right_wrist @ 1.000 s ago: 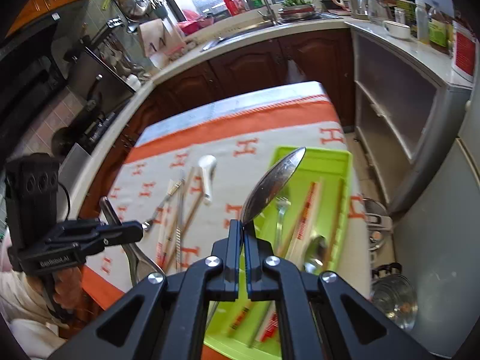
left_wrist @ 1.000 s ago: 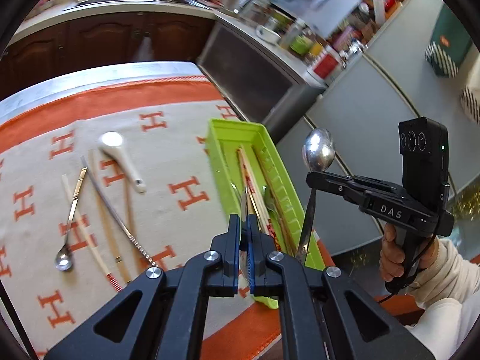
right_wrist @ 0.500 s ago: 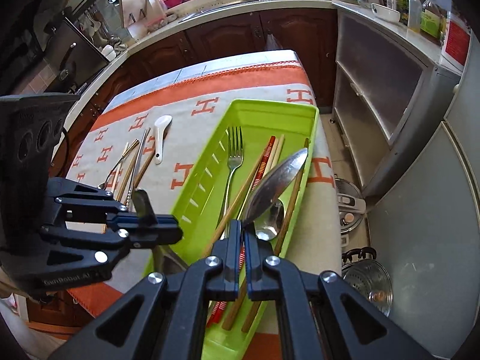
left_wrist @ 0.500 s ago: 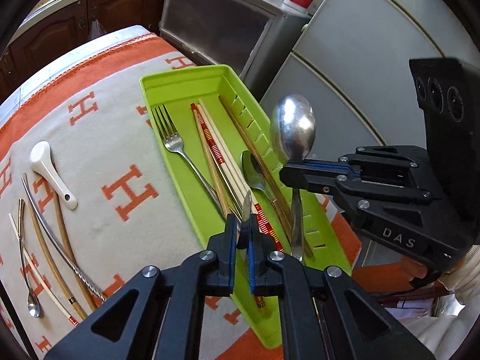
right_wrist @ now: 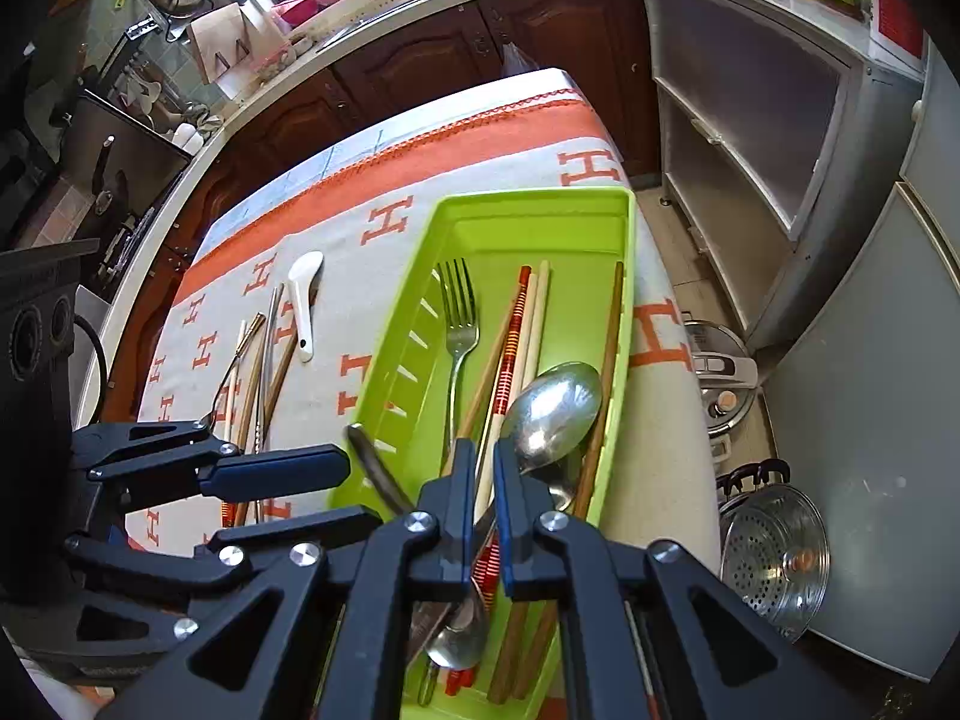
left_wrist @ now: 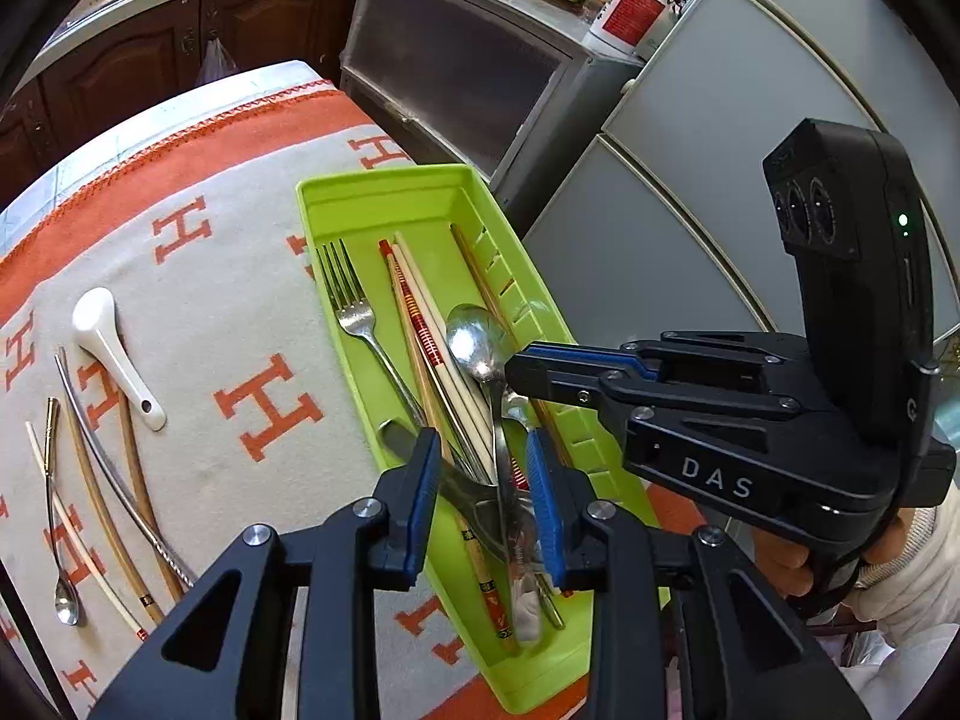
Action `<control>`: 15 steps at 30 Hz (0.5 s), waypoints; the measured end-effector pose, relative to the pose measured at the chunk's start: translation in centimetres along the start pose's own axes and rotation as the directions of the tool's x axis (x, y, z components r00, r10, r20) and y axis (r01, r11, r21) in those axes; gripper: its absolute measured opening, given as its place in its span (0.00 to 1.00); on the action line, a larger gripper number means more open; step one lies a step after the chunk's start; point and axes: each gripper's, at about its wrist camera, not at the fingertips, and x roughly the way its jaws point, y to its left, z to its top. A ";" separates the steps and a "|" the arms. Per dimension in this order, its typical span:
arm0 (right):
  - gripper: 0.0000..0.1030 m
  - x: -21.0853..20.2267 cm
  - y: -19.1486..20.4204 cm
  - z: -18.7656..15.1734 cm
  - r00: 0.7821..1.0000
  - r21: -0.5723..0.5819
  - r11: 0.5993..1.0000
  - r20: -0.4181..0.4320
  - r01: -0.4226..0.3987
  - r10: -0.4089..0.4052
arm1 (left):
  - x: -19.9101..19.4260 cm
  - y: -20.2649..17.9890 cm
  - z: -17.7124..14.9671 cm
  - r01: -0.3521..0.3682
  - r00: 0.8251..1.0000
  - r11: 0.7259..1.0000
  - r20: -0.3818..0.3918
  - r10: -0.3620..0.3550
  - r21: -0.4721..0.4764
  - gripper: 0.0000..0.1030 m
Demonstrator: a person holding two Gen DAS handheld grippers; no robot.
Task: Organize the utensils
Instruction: 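Carry both steel utensils into the green tray and open both grippers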
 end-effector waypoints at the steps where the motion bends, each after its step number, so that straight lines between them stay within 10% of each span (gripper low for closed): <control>1: 0.06 0.0 0.2 0.1 1.000 -0.004 1.000 0.003 -0.002 0.002 | -0.3 0.1 -0.1 0.001 1.000 1.000 0.002 -0.001 -0.007 0.27; 15: 0.06 0.4 2.6 0.2 0.999 -0.031 0.998 -0.022 -0.051 0.050 | -4.1 4.1 -2.5 -0.087 0.995 0.986 0.036 0.093 -0.141 0.31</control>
